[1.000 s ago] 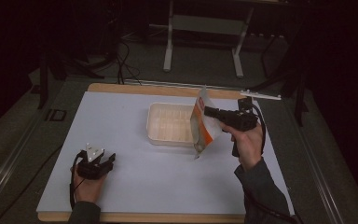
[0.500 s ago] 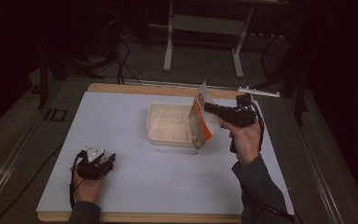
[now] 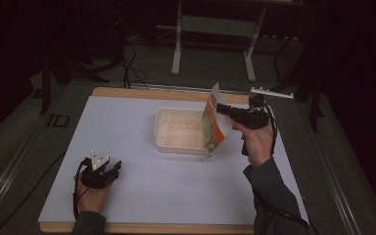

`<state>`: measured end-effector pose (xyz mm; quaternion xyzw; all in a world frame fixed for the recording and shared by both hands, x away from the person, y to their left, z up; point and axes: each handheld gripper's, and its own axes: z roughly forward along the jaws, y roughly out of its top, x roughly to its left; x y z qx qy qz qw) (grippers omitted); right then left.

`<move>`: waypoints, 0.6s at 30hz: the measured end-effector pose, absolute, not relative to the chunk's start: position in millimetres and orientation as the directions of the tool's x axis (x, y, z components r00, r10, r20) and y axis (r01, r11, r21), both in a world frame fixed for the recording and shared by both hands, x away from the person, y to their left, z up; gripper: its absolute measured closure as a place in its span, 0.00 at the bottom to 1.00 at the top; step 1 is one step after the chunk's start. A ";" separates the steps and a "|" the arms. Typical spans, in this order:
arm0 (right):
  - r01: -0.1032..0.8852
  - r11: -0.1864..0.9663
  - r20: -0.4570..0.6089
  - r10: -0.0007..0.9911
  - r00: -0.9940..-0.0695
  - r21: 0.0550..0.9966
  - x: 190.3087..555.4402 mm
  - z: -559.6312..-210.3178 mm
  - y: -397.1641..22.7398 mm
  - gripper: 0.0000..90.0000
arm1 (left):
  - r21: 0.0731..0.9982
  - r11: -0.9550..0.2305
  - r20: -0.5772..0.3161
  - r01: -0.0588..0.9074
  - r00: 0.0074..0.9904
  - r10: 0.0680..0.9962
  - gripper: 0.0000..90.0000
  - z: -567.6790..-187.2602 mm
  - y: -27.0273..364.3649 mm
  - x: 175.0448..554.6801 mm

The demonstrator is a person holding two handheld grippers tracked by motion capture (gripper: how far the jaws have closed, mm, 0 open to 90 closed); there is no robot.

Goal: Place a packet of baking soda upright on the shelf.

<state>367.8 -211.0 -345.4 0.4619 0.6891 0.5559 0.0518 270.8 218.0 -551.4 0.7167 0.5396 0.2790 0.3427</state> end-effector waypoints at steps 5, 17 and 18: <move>0.572 -0.048 0.435 0.702 -0.565 0.819 369.8 -346.1 -210.2 1.00 | 0.792 -0.183 0.030 0.583 0.263 0.964 0.58 -551.3 218.1 270.8; 0.553 -0.068 0.420 0.728 -0.541 0.830 381.0 -350.4 -206.7 1.00 | 0.793 -0.176 0.024 0.583 0.259 0.966 0.57 -551.3 218.9 270.8; 0.553 -0.070 0.421 0.729 -0.540 0.831 381.9 -350.8 -206.1 1.00 | 0.793 -0.176 0.023 0.584 0.259 0.966 0.57 -551.3 219.0 270.9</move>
